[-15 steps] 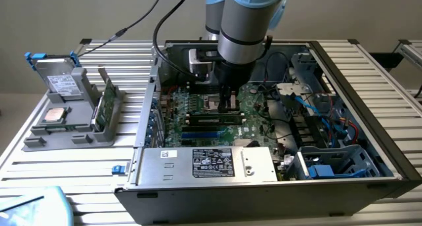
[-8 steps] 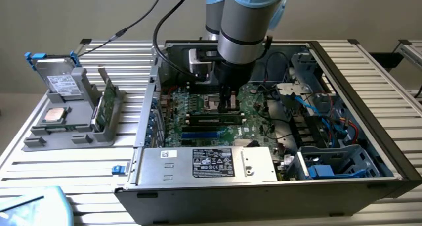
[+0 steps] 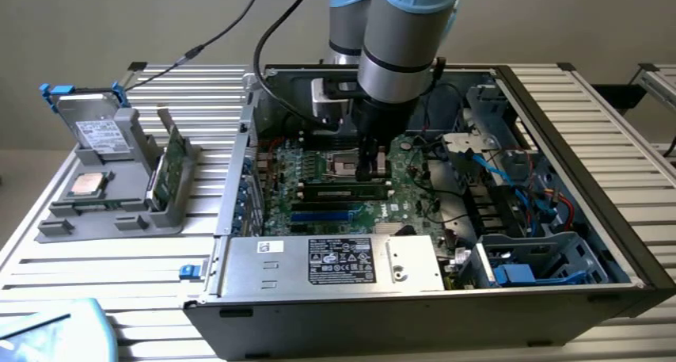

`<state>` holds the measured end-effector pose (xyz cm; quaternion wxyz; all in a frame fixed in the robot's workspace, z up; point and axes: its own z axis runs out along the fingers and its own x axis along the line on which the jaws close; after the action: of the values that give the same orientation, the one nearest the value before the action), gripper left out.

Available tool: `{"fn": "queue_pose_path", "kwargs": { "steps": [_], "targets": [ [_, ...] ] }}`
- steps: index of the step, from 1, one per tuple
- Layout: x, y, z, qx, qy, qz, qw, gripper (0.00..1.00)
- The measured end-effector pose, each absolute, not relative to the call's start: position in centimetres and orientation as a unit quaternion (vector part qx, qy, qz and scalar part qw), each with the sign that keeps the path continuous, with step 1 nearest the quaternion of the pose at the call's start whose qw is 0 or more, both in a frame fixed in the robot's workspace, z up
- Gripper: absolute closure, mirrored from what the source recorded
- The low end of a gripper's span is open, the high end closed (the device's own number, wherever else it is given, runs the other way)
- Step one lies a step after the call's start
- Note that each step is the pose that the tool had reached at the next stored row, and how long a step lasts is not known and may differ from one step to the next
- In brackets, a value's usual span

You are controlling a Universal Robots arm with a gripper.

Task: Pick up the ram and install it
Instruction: 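Press down the ram until it locks into place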

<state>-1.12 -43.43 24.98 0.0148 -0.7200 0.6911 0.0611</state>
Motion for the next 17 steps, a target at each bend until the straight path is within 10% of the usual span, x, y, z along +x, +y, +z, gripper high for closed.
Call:
{"fn": "queue_pose_path", "kwargs": {
  "steps": [17],
  "targets": [
    [-0.1, -43.3, 23.7, -0.72, 0.691, 0.061, 0.015, 0.89]
  ]
}}
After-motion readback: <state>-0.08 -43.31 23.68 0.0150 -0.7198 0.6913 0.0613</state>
